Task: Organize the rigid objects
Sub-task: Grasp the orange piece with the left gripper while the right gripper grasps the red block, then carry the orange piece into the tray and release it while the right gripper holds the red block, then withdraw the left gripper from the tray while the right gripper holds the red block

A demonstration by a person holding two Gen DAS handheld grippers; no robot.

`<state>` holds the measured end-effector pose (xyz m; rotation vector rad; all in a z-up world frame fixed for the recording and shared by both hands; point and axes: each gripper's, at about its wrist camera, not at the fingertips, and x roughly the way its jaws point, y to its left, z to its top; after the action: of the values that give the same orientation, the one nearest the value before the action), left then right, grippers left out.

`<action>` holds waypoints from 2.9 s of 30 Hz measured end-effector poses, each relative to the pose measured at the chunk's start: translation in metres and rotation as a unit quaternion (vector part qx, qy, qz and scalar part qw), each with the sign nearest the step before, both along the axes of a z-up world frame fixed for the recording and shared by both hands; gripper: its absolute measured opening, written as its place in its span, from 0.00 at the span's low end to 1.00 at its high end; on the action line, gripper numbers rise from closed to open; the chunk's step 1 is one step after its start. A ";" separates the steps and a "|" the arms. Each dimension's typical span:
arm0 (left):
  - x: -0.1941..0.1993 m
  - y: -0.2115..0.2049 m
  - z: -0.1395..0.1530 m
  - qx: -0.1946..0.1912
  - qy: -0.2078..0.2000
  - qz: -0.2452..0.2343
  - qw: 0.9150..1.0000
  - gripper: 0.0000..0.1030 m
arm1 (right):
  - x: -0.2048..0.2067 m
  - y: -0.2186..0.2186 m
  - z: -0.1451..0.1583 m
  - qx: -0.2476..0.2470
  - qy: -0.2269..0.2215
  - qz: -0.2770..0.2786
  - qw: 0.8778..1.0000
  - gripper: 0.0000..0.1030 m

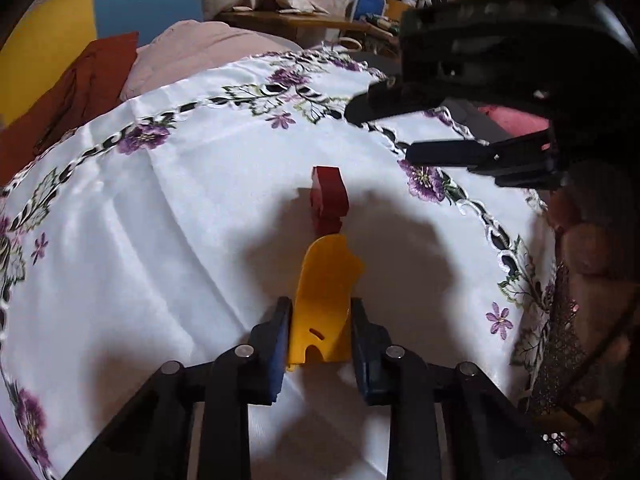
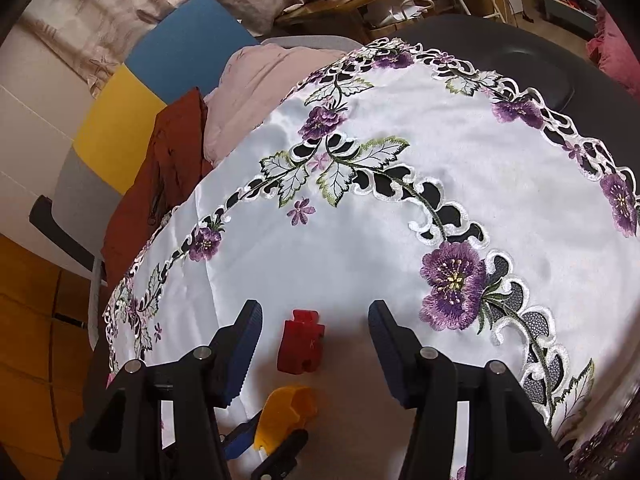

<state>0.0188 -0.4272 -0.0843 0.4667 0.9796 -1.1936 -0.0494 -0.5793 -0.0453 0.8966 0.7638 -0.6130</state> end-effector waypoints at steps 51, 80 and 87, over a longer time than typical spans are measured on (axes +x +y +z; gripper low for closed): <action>0.032 0.373 0.062 -0.118 0.023 0.401 0.908 0.27 | 0.064 0.031 -0.039 -0.062 0.157 0.121 0.978 0.14; 0.027 0.370 0.021 -0.015 -0.013 0.424 0.905 0.32 | 0.069 0.032 -0.040 -0.081 0.169 0.137 0.973 0.14; 0.028 0.374 0.040 -0.022 -0.047 0.443 0.895 0.45 | 0.072 0.036 -0.040 -0.098 0.177 0.143 0.969 0.14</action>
<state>0.0470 -0.0533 -0.0443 0.0045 0.9176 -0.3563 0.0223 -0.5428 -0.0855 0.4846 1.1115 -0.5858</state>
